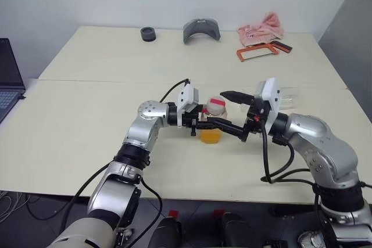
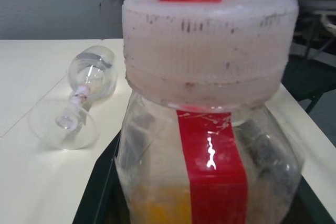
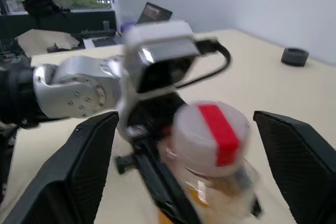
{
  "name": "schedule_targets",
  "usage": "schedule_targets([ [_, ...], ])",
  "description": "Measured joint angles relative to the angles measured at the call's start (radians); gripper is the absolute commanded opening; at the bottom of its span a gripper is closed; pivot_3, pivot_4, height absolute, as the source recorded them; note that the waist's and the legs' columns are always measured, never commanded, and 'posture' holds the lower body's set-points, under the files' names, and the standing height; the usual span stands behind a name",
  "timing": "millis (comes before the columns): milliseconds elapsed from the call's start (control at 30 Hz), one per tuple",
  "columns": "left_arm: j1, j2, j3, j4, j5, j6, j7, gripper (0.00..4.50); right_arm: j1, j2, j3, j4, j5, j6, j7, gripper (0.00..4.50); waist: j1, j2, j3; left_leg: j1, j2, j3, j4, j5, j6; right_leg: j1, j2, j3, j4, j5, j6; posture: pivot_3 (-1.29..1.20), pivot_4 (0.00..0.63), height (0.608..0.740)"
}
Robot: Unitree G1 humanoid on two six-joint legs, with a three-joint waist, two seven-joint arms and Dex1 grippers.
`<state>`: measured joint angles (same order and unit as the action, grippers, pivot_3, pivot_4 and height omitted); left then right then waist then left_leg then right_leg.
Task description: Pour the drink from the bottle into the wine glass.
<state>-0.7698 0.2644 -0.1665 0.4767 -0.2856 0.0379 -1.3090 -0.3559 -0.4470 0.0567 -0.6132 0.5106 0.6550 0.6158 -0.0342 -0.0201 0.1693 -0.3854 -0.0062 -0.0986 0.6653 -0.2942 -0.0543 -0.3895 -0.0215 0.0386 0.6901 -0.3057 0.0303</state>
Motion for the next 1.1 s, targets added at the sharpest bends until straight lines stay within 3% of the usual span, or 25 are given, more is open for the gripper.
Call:
schedule_targets([
  [300,-0.011,-0.017,0.000,0.025,0.002,-0.009,0.003,1.73,0.036,0.204,0.162,0.012,-0.306,-0.083,-0.348,4.34,-0.001,0.000,0.000,0.001,-0.001,0.001,0.001,0.001,-0.001,0.000,0.001,0.001,0.002,0.000,0.000,0.00,0.150,0.740],
  [467,-0.012,-0.017,0.000,0.033,0.013,-0.022,0.001,1.73,0.051,0.237,0.162,0.029,-0.355,-0.103,-0.395,4.34,-0.001,0.000,0.000,0.001,-0.001,0.001,0.000,0.001,-0.001,0.000,0.001,0.001,0.002,0.000,0.000,0.00,0.150,0.740],
  [533,-0.012,-0.017,0.000,0.033,0.015,-0.023,0.000,1.73,0.063,0.245,0.161,0.029,-0.352,-0.102,-0.397,3.96,-0.001,0.000,0.000,0.001,-0.001,0.001,0.000,0.001,-0.001,0.000,0.001,0.001,0.002,0.000,0.000,0.00,0.150,0.740],
  [733,-0.018,-0.025,-0.001,0.040,0.020,-0.025,0.001,1.73,0.083,0.259,0.162,0.022,-0.319,-0.099,-0.369,2.05,-0.002,0.000,0.000,0.001,-0.001,0.001,0.000,0.000,0.000,0.000,0.001,0.001,0.002,0.000,0.000,0.00,0.150,0.740],
  [933,-0.018,-0.025,-0.002,0.040,0.022,-0.029,-0.016,1.72,0.089,0.233,0.136,0.030,-0.265,-0.117,-0.303,1.93,-0.002,0.000,0.000,0.001,-0.001,0.001,0.000,0.000,0.000,0.000,0.001,0.001,0.002,0.000,0.000,0.00,0.150,0.740],
  [1100,-0.025,-0.008,0.003,0.040,0.018,-0.050,-0.049,1.72,-0.122,0.012,0.091,0.252,-0.122,-0.185,0.107,1.93,-0.008,0.001,0.001,0.003,-0.002,0.003,0.001,-0.001,0.003,0.001,0.002,0.001,0.002,0.000,0.000,0.00,0.150,0.740],
])
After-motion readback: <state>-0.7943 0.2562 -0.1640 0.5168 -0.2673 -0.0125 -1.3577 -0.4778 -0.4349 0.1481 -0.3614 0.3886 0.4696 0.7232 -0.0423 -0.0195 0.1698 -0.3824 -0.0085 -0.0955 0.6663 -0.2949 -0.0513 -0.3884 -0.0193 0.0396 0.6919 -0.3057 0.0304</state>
